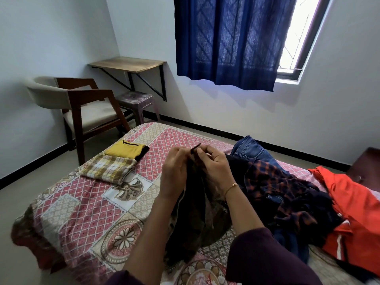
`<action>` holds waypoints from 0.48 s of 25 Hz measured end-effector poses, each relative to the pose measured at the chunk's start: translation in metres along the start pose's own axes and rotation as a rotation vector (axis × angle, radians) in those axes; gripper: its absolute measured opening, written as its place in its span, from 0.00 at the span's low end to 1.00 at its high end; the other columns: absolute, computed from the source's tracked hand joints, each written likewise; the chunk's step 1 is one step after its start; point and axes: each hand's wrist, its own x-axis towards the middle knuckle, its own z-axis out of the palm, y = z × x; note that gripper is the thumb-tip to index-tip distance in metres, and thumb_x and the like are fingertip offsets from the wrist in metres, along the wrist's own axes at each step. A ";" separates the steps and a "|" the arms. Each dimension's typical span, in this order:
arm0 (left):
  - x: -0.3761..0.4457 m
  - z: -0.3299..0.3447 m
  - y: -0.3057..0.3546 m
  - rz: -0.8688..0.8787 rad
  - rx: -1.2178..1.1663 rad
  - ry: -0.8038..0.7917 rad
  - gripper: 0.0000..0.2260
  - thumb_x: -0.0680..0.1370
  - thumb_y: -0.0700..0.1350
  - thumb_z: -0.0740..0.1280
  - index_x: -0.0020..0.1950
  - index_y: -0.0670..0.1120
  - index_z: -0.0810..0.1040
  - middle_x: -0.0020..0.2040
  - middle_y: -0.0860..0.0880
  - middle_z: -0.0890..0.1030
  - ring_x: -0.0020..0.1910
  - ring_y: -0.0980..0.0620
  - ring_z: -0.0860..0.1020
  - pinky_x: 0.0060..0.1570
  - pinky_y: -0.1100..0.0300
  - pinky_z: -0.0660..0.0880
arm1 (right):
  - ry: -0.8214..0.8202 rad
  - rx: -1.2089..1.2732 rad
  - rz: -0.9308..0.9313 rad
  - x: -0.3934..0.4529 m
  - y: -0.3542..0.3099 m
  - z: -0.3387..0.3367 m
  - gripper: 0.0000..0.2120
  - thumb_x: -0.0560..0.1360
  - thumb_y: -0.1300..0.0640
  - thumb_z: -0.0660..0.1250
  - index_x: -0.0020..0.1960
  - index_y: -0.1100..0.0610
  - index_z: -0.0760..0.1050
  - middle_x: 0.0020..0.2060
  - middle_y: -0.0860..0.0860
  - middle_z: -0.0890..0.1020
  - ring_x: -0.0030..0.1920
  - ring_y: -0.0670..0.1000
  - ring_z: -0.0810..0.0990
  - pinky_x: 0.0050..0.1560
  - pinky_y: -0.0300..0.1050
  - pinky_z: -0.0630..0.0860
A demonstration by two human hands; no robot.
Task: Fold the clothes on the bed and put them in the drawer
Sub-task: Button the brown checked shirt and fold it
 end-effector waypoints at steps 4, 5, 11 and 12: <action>-0.002 0.001 -0.007 -0.033 -0.067 -0.063 0.06 0.76 0.36 0.58 0.42 0.46 0.70 0.47 0.42 0.79 0.48 0.56 0.76 0.44 0.63 0.76 | -0.028 -0.095 -0.001 0.002 0.000 -0.003 0.04 0.75 0.64 0.67 0.46 0.58 0.78 0.43 0.56 0.81 0.44 0.52 0.81 0.48 0.44 0.79; -0.001 0.002 -0.008 -0.114 -0.120 -0.072 0.07 0.75 0.35 0.59 0.44 0.48 0.71 0.48 0.43 0.80 0.49 0.55 0.78 0.46 0.59 0.78 | -0.010 -0.085 0.016 0.002 0.000 -0.003 0.04 0.75 0.64 0.67 0.45 0.58 0.78 0.42 0.56 0.81 0.43 0.51 0.80 0.46 0.41 0.79; 0.006 -0.002 -0.001 -0.289 -0.215 -0.178 0.17 0.73 0.28 0.66 0.46 0.50 0.72 0.45 0.48 0.80 0.47 0.53 0.82 0.48 0.55 0.80 | -0.052 -0.338 -0.017 0.003 -0.009 -0.014 0.10 0.73 0.64 0.69 0.38 0.51 0.76 0.42 0.54 0.78 0.42 0.48 0.77 0.45 0.36 0.75; 0.006 -0.002 -0.001 -0.259 -0.185 -0.182 0.14 0.72 0.28 0.66 0.47 0.46 0.74 0.45 0.48 0.80 0.47 0.51 0.82 0.47 0.55 0.81 | -0.083 -0.409 -0.021 0.002 -0.012 -0.016 0.10 0.73 0.64 0.69 0.38 0.51 0.75 0.42 0.52 0.77 0.41 0.46 0.75 0.44 0.32 0.74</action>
